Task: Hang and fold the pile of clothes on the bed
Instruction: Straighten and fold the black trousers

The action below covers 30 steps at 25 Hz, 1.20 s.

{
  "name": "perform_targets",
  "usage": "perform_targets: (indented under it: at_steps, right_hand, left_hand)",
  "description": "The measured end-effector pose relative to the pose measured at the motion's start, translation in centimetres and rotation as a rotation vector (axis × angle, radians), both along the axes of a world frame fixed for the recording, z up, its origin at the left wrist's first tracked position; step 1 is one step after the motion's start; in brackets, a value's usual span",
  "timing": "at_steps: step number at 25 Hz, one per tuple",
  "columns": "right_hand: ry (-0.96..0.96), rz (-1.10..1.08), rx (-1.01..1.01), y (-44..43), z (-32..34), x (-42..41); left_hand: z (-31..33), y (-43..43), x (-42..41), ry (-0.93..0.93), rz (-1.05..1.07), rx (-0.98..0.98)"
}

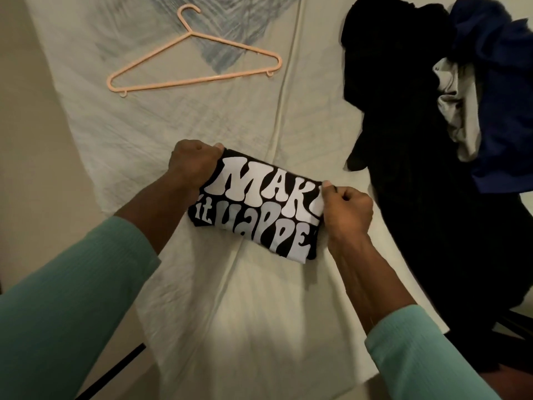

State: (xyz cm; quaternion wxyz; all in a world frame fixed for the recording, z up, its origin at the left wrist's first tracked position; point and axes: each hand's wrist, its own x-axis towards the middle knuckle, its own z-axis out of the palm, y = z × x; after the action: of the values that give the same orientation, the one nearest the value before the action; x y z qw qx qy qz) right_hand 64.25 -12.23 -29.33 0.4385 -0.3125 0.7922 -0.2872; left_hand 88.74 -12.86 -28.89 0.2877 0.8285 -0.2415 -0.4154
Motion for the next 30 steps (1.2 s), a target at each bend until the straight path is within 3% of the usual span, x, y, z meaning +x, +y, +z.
perform_targets:
  at_steps: [2,5,11,15,18,23,30]
  right_hand:
    - [-0.022,-0.131,-0.062,-0.6,-0.2,0.0]
    - [-0.076,-0.069,0.012,-0.7,-0.4,0.0]
    - [-0.374,0.242,0.272,1.2,2.7,-1.3]
    - [-0.468,0.337,0.095,2.6,7.7,-0.6]
    - [-0.528,0.496,-0.021,3.9,13.4,1.2]
    - [-0.757,0.903,0.021,8.7,24.2,3.3]
    - [-0.961,1.336,-0.015,21.2,40.0,3.8]
  left_hand:
    - [-0.4,0.3,-0.2,-0.059,0.055,-0.060]
    - [-0.6,1.3,-0.9,-0.145,-0.012,-0.077]
    - [1.2,5.4,-1.5,0.305,-0.120,0.063]
    - [6.2,10.5,-1.6,0.499,0.057,-0.151]
    - [12.0,15.8,-1.9,0.444,0.204,-0.357]
    - [23.9,27.8,-2.9,0.246,0.455,-0.603]
    - [41.3,47.0,-10.1,0.045,0.712,-0.766]
